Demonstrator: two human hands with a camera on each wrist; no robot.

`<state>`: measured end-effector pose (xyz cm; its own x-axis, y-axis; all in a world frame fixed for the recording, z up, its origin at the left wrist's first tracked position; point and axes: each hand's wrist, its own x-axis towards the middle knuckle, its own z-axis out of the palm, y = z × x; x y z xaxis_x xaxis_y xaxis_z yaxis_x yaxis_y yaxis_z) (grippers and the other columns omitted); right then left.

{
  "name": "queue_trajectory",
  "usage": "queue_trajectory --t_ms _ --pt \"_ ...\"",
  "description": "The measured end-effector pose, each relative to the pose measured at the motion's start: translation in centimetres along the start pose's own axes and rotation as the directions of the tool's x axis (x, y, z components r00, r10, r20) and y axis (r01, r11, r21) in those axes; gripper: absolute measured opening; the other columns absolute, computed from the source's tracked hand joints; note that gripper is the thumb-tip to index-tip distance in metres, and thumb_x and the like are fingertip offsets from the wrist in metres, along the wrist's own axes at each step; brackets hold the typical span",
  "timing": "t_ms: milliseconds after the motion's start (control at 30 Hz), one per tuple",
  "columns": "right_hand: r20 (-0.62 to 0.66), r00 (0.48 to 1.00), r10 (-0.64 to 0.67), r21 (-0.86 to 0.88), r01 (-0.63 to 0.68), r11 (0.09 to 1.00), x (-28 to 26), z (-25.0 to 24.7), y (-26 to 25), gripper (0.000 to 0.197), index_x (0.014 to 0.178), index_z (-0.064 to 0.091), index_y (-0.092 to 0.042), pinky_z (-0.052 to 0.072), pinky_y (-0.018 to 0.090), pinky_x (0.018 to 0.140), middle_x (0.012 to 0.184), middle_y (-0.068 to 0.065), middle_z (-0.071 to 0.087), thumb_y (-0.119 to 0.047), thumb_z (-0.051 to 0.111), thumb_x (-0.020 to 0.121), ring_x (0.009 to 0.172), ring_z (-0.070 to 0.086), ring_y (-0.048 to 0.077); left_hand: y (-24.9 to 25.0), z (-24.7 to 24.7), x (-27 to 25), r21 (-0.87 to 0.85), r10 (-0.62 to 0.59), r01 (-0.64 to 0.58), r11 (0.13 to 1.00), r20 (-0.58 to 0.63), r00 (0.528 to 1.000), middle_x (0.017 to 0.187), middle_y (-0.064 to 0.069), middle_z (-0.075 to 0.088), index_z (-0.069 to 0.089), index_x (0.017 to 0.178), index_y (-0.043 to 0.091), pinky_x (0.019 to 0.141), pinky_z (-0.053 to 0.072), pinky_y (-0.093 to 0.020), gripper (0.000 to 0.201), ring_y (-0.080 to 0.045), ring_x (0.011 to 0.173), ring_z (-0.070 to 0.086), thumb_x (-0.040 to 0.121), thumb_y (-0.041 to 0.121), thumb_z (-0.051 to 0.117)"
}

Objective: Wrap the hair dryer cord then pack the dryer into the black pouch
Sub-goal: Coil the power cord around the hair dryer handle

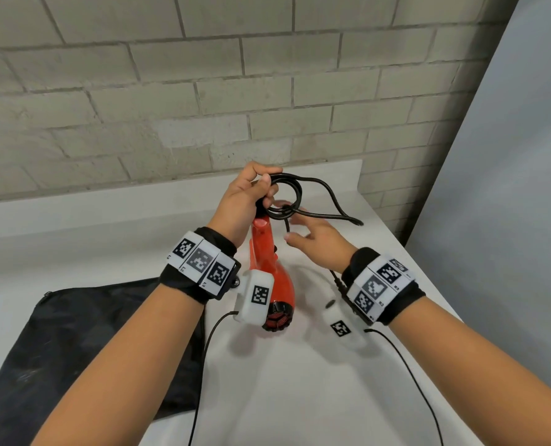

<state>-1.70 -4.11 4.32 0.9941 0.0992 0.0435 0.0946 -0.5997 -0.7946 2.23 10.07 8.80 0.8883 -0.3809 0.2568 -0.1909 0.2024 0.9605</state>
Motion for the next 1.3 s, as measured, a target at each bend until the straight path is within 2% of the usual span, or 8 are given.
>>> queue_trajectory --t_ms 100,200,467,600,733,967,1133,1300 --pt "-0.158 0.987 -0.020 0.291 0.066 0.954 0.4 0.9 -1.3 0.018 0.100 0.065 -0.015 0.045 0.027 0.089 0.101 -0.005 0.063 -0.016 0.049 0.093 0.090 0.061 0.014 0.2 -0.2 0.0 -0.044 -0.026 0.027 0.999 0.016 1.000 0.056 0.010 0.047 0.056 0.088 0.020 0.050 0.035 -0.015 0.026 -0.003 0.048 0.039 0.096 0.010 0.034" --pt "-0.248 0.969 -0.014 0.126 0.047 0.991 1.1 1.3 0.0 0.032 0.063 0.056 -0.028 0.038 0.024 0.079 0.073 -0.007 0.061 -0.019 0.049 0.092 0.074 0.054 0.007 0.1 -0.6 0.0 -0.044 -0.037 0.038 0.998 0.029 0.999 0.052 0.013 0.047 0.055 0.087 0.019 0.051 0.032 -0.016 0.026 -0.003 0.047 0.038 0.096 0.010 0.032" --pt "-0.056 0.952 0.302 -0.427 -0.296 0.854 1.4 1.2 4.6 0.024 0.104 0.065 -0.020 0.043 0.040 0.097 0.110 0.003 0.068 -0.019 0.045 0.090 0.101 0.059 0.024 0.1 -1.6 0.0 -0.112 -0.039 0.039 0.993 0.003 0.999 0.048 0.013 0.045 0.053 0.082 0.017 0.052 0.030 -0.017 0.029 -0.003 0.044 0.035 0.097 0.008 0.029" --pt "-0.263 0.961 -0.090 0.161 0.136 0.977 0.9 1.1 1.7 0.039 0.113 0.055 -0.025 0.044 0.027 0.090 0.110 -0.005 0.061 -0.002 0.040 0.085 0.098 0.053 0.012 -0.1 -1.4 0.1 -0.097 -0.025 0.026 0.995 0.006 1.000 0.050 0.013 0.045 0.054 0.083 0.017 0.051 0.030 -0.015 0.028 -0.003 0.045 0.035 0.096 0.009 0.031" --pt "-0.551 0.797 -0.248 0.486 0.548 0.681 -1.0 0.6 -1.8 0.017 0.094 0.055 -0.025 0.046 0.015 0.071 0.083 -0.007 0.060 -0.026 0.046 0.080 0.074 0.055 -0.001 -0.2 -1.6 0.0 -0.080 -0.012 0.012 0.997 0.002 1.000 0.052 0.014 0.047 0.053 0.085 0.019 0.052 0.032 -0.015 0.027 -0.002 0.047 0.037 0.097 0.010 0.031" --pt "-0.563 0.813 -0.150 0.399 0.426 0.812 -0.9 0.8 -3.3 0.029 0.093 0.047 -0.029 0.042 0.026 0.083 0.097 -0.013 0.053 -0.036 0.064 0.070 0.095 0.051 0.007 -0.1 -1.8 -0.2 -0.103 -0.021 0.028 0.994 0.077 0.997 0.055 0.014 0.047 0.052 0.087 0.020 0.053 0.035 -0.015 0.024 -0.002 0.049 0.039 0.096 0.013 0.032" --pt "-0.125 0.973 -0.192 0.491 0.229 0.841 1.0 0.8 -2.6 0.096 0.115 0.041 -0.017 0.046 0.031 0.090 0.110 0.004 0.057 -0.084 0.058 0.048 0.106 0.056 0.018 0.2 -2.0 -0.2 -0.139 -0.046 0.062 0.988 0.115 0.992 0.054 0.012 0.047 0.053 0.086 0.018 0.051 0.038 -0.013 0.026 -0.003 0.048 0.039 0.096 0.011 0.030" --pt "-0.174 0.940 -0.294 0.308 0.335 0.890 0.2 1.0 -0.7 0.039 0.104 0.049 -0.016 0.038 0.009 0.065 0.073 -0.016 0.044 -0.050 0.036 0.091 0.062 0.047 -0.009 0.0 -2.5 -0.1 -0.190 -0.040 0.063 0.980 0.124 0.992 0.054 0.011 0.046 0.057 0.080 0.022 0.050 0.037 -0.014 0.022 -0.004 0.048 0.039 0.088 0.016 0.037"
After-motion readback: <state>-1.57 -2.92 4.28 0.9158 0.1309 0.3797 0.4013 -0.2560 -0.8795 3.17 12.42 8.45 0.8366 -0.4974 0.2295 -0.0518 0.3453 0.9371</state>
